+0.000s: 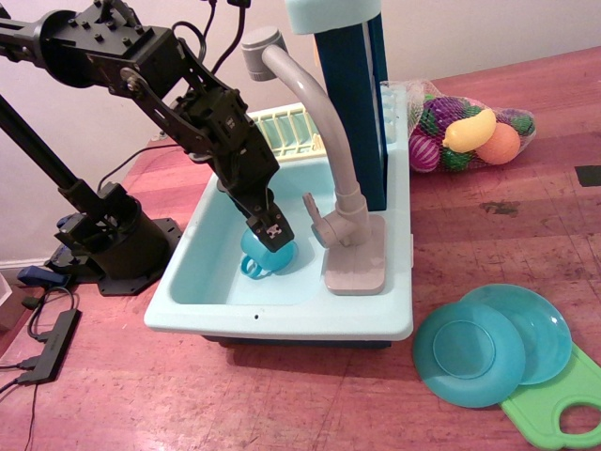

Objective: Flip cup upright

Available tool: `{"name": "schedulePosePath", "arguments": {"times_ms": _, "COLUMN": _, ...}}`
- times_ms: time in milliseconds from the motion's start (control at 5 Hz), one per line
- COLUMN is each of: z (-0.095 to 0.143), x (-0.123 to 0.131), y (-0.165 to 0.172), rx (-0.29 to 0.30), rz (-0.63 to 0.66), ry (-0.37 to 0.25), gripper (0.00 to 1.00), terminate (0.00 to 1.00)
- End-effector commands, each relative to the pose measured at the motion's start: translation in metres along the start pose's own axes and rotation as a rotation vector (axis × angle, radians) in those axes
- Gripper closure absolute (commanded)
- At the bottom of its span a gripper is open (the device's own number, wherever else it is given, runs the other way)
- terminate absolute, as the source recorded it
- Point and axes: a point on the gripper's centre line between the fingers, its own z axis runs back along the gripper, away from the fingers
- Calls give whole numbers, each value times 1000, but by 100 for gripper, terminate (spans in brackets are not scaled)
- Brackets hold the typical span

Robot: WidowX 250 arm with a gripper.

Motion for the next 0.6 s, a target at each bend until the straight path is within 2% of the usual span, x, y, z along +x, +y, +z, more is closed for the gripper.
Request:
{"name": "schedulePosePath", "arguments": {"times_ms": 0, "z": 0, "x": 0, "y": 0, "rx": 0, "rz": 0, "ry": 0, "gripper": 0, "terminate": 0}}
{"name": "schedulePosePath", "arguments": {"times_ms": 400, "z": -10, "x": -11, "y": 40, "rx": -23, "rz": 178, "ry": -51, "gripper": 0, "terminate": 0}}
